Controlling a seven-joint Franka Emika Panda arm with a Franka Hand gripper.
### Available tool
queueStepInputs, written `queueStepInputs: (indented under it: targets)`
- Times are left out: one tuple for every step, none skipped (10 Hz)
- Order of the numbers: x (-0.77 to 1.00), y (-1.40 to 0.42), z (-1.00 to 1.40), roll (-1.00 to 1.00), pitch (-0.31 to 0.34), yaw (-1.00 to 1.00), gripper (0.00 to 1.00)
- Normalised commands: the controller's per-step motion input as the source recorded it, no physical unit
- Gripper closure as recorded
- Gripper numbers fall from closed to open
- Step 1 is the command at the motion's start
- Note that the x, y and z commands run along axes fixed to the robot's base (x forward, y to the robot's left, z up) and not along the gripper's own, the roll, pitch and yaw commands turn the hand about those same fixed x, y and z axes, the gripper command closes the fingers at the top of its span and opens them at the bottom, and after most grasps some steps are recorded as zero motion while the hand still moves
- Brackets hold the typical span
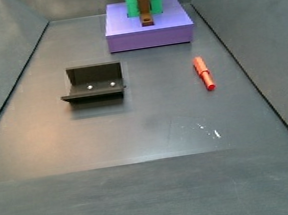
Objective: Pick up the blue object. Move up. Place the blue object on the fixture. Regrasp the blue object. Move to above the board. Insert the blue object.
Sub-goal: Insert the blue object.
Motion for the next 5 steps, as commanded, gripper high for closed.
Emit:
queueStepInputs:
  targets:
    - [0.03,0.04,-0.45,0.07,0.004,0.0,1.0]
    - [0.05,-0.06,-0.43,0.06,0.001,0.0,1.0]
    - [0.03,-0.13,-0.47,0.06,0.0,-0.01,1.0]
    - [0.0,0.0,-0.08,0.04,0.0,0.0,1.0]
    - [0.0,0.0,0.0,0.0,0.0,0.0,1.0]
